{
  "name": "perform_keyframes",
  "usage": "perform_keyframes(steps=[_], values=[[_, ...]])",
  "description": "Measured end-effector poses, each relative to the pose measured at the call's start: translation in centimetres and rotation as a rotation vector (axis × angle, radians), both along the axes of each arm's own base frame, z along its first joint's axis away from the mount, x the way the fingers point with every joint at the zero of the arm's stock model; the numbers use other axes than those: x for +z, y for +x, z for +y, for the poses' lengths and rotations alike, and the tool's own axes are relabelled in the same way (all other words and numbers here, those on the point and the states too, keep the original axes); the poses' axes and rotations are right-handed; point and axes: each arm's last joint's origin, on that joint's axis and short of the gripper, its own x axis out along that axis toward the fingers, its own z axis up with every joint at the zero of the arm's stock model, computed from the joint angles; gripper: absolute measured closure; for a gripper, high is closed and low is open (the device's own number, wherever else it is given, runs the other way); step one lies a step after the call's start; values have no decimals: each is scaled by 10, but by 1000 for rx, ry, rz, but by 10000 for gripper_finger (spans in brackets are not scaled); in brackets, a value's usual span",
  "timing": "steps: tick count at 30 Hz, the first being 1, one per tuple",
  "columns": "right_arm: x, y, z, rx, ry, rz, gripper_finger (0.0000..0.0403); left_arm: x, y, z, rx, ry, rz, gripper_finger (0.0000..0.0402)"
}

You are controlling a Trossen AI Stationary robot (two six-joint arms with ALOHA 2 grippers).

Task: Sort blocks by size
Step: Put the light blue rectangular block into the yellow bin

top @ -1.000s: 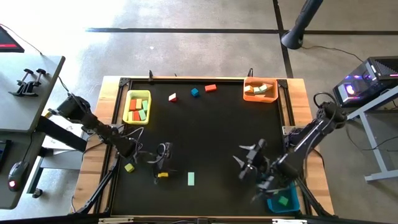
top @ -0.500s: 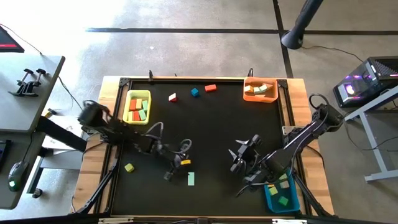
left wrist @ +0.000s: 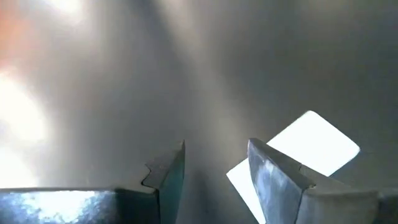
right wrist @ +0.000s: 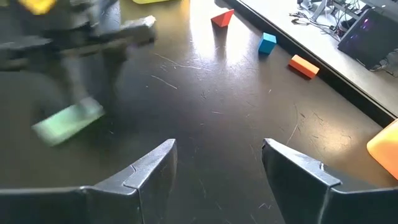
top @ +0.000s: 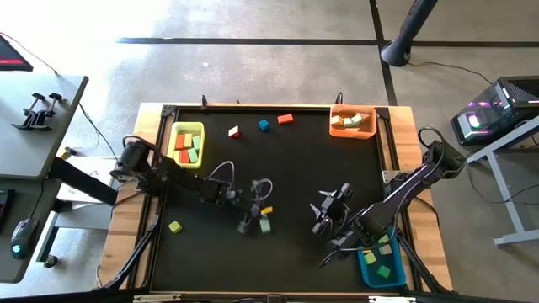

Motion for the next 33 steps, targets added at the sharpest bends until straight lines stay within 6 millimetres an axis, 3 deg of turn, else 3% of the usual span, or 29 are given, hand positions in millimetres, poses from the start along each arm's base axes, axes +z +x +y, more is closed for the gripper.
perform_keyframes(steps=[5,8,13,24,29,33], values=[[0,0,0,-3,-1,-1,171,24,-5,34,328,103,-39,242],[0,0,0,-3,0,-2,171,38,-7,43,303,63,-45,242],[0,0,0,-3,1,-3,171,43,-8,55,202,-43,-26,239],[-6,3,2,-5,-9,7,171,-2,2,104,376,-165,48,167],[-11,5,3,-9,-18,14,171,-19,6,105,426,-170,47,158],[-13,6,4,-10,-20,16,171,-25,7,97,426,-161,59,174]])
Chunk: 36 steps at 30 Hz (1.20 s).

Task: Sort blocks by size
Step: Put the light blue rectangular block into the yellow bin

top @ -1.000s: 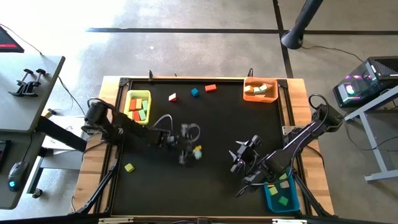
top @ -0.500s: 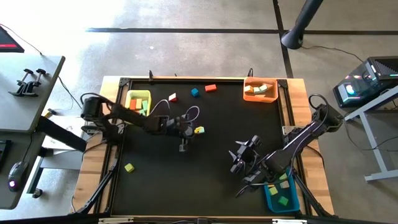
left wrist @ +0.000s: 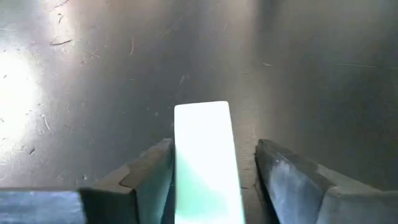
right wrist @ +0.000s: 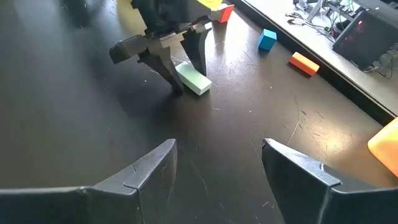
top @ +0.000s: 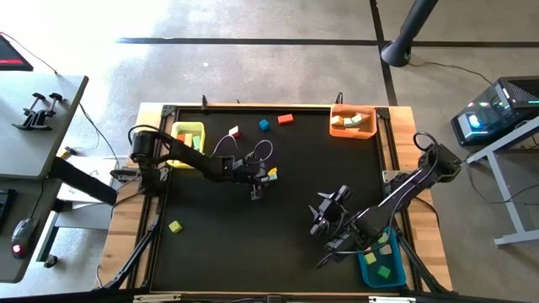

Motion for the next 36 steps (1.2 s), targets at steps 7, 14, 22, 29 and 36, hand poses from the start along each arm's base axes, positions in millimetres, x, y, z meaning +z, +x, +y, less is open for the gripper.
perform_keyframes(steps=[7,14,22,29,36], values=[[0,0,0,-2,-1,-4,171,15,-14,-14,102,60,122,301],[0,3,-4,-16,-4,-1,171,76,-72,-20,335,278,311,320],[0,8,-11,-34,-19,10,171,126,-157,4,781,282,433,320],[0,9,-14,-38,-28,15,171,133,-177,18,965,250,454,287],[0,10,-14,-35,-30,16,171,132,-179,30,1023,265,485,239]])
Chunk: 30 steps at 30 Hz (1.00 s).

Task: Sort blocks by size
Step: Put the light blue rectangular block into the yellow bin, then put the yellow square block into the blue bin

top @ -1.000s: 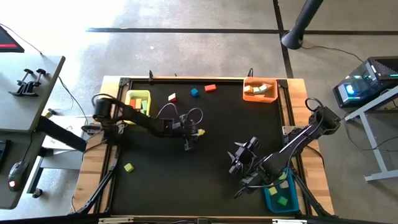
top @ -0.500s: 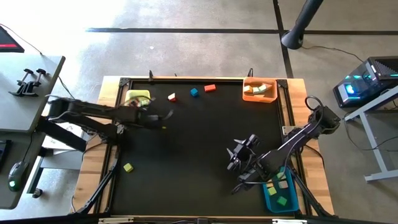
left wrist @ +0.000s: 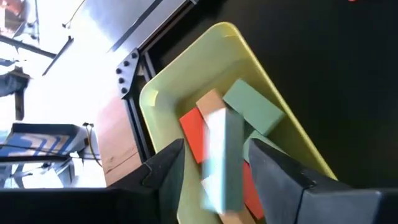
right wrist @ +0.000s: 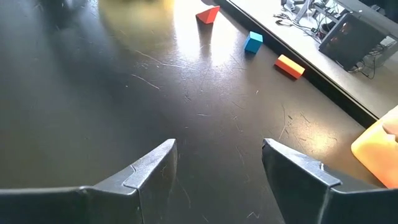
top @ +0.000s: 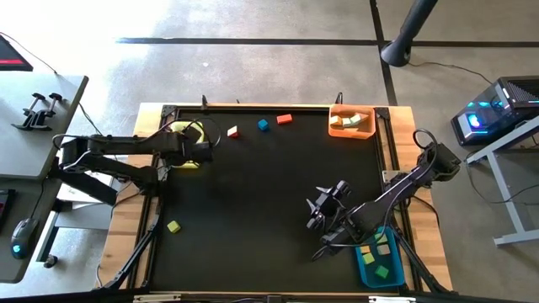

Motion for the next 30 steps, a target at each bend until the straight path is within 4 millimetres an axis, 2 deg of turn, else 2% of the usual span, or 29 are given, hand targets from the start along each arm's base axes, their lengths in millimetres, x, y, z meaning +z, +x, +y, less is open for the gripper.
perform_keyframes(steps=[7,12,17,21,24,27,30], values=[[0,0,0,1,-1,2,171,0,-2,5,22,5,6,212],[0,0,0,1,1,0,171,7,0,-13,-106,4,-39,211],[1,1,0,-6,-14,-18,171,14,6,-55,-360,-75,-194,213],[2,5,-2,-4,-81,-44,171,16,12,-99,-576,-342,-362,213],[3,11,-5,6,-133,-44,171,12,11,-135,-701,-571,-373,213],[4,17,-10,6,-162,-42,171,1,1,-162,-630,-711,-310,213],[5,23,-15,11,-182,-26,171,-13,-10,-179,-485,-769,-196,213]])
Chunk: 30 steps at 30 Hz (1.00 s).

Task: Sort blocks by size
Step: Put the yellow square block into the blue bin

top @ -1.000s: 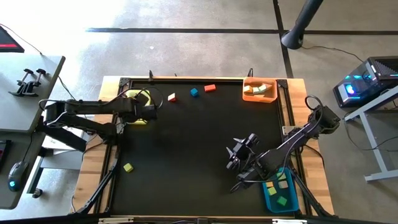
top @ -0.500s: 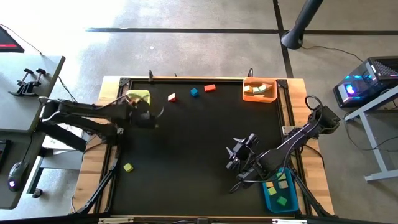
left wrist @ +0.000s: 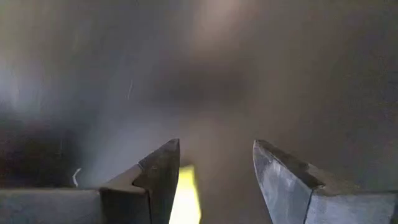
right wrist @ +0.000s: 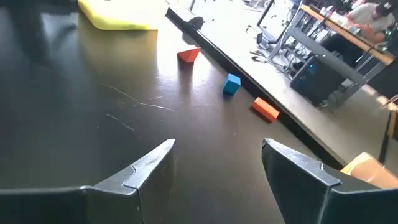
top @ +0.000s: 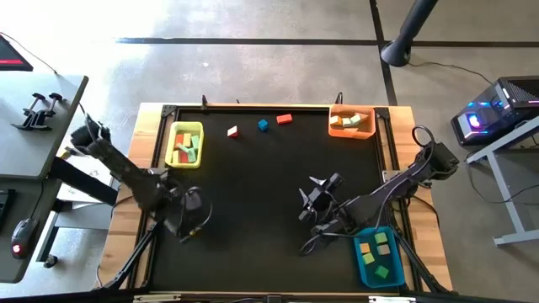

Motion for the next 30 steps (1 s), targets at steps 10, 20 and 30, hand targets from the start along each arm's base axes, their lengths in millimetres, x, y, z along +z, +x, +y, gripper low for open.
perform_keyframes(steps=[10,20,30], values=[[0,6,-9,4,-36,51,171,-24,-19,-25,153,53,234,213],[0,6,-8,9,-26,58,171,-24,-28,-26,266,89,263,213],[0,6,-8,11,-2,54,171,-62,-37,-18,287,-7,303,213]])
